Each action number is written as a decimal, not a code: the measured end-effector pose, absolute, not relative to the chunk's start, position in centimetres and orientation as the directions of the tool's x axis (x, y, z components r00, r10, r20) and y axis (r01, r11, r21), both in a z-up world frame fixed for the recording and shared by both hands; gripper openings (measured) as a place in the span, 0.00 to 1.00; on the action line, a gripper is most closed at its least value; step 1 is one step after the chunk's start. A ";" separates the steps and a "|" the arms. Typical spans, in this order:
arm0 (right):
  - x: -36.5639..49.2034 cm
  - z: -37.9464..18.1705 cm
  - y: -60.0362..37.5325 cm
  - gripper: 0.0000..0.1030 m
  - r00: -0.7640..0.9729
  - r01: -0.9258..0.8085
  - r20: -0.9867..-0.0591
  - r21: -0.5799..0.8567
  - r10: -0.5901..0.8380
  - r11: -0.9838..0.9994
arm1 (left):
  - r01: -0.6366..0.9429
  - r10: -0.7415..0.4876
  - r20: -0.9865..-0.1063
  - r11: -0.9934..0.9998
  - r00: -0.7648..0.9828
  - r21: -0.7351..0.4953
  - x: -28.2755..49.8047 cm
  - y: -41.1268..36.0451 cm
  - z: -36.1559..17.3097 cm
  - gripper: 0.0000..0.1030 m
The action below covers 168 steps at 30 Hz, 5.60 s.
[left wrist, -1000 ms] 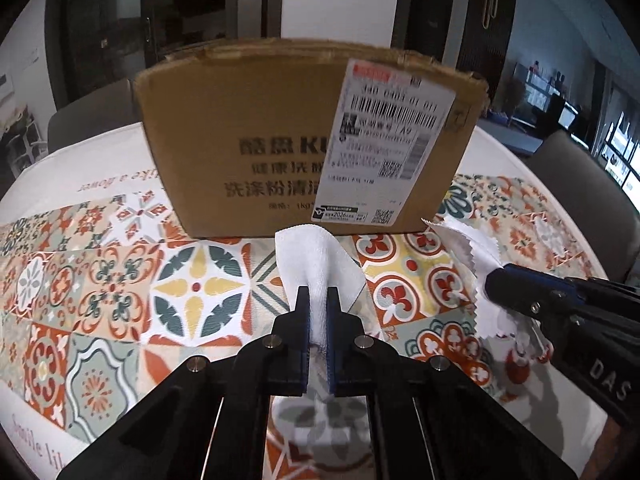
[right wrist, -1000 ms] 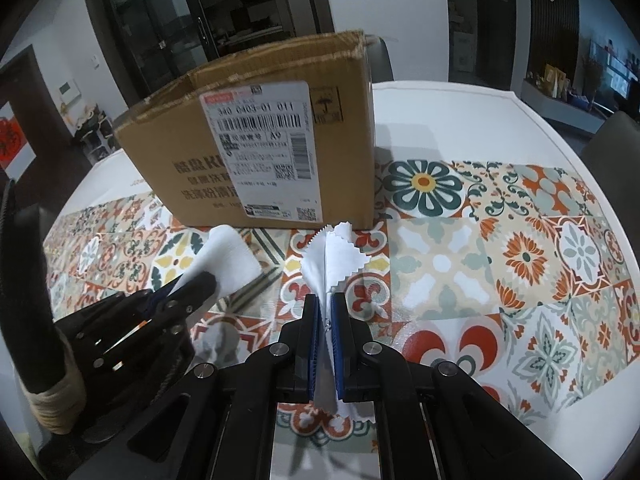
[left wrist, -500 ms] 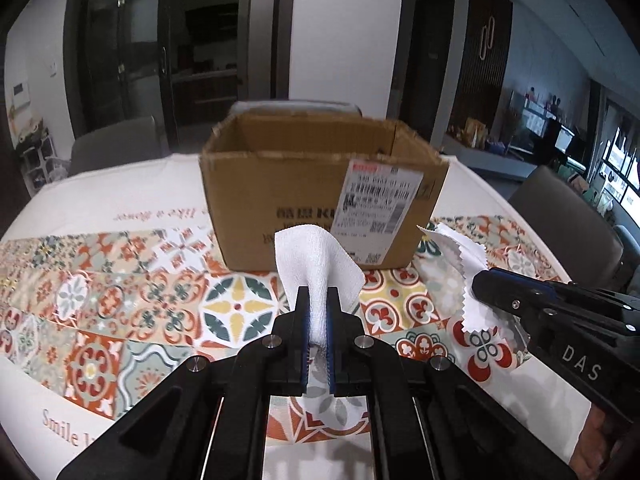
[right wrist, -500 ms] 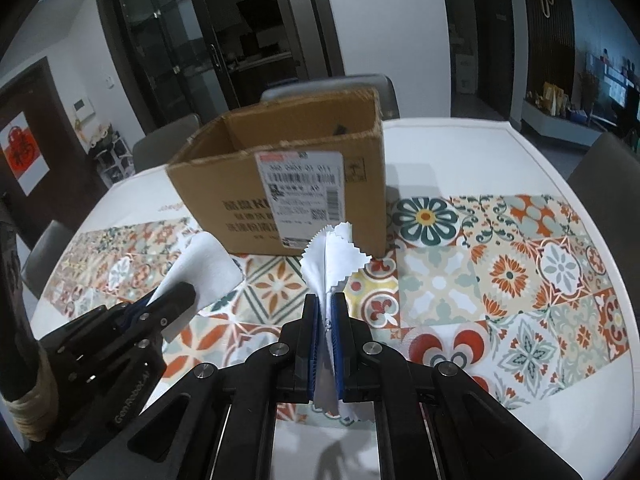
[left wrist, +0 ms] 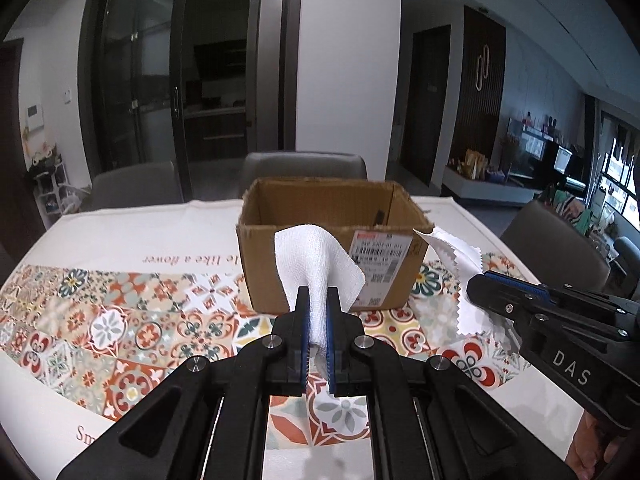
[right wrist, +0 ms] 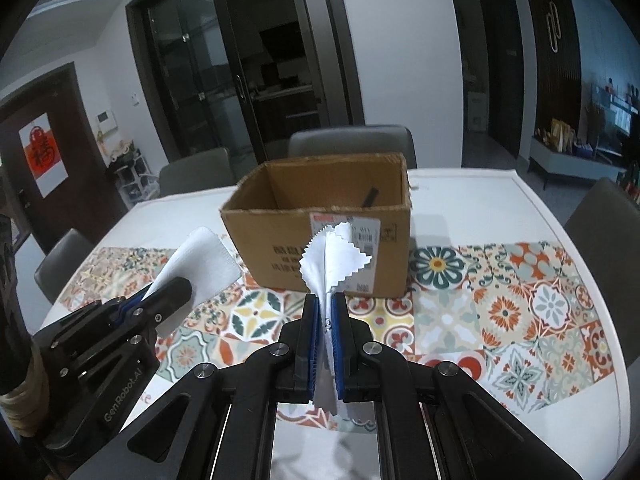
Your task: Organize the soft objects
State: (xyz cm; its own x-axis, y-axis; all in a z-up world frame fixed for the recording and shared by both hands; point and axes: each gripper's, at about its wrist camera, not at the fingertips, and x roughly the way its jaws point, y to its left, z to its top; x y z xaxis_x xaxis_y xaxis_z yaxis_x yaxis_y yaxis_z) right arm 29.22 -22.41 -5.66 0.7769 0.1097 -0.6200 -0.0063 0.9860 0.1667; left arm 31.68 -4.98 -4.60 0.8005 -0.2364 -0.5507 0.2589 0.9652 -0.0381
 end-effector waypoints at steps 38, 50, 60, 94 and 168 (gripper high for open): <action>34.5 2.5 -23.1 0.07 0.903 -0.055 -0.415 0.142 0.110 0.988 | 0.252 -0.230 -0.350 0.968 0.908 0.018 38.4 -6.2 2.8 0.08; 40.1 0.2 -24.5 0.07 0.882 -0.052 -0.457 0.148 0.115 0.988 | 0.241 -0.211 -0.407 0.970 0.889 0.023 43.9 -7.6 0.0 0.08; 44.7 -3.7 -26.2 0.07 0.839 -0.034 -0.531 0.162 0.116 0.986 | 0.228 -0.186 -0.484 0.973 0.855 0.029 48.2 -8.5 -3.8 0.08; 47.7 -7.4 -26.4 0.54 0.786 0.016 -0.614 0.140 0.075 0.990 | 0.180 -0.115 -0.531 0.981 0.840 0.072 49.0 -8.4 -6.7 0.48; 7.5 3.4 -20.5 0.78 0.905 0.129 -0.417 0.083 -0.083 0.988 | 0.029 -0.009 -0.268 0.997 0.964 0.070 8.0 -1.8 3.3 1.00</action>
State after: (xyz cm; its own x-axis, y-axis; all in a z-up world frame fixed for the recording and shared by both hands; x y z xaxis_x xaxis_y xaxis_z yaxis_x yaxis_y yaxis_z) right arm 7.51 -20.51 3.44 0.9049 -0.0832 -0.4173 0.1291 0.9882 0.0829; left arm 8.03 -1.84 3.32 0.9635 -0.0089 -0.2676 0.0285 0.9972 0.0696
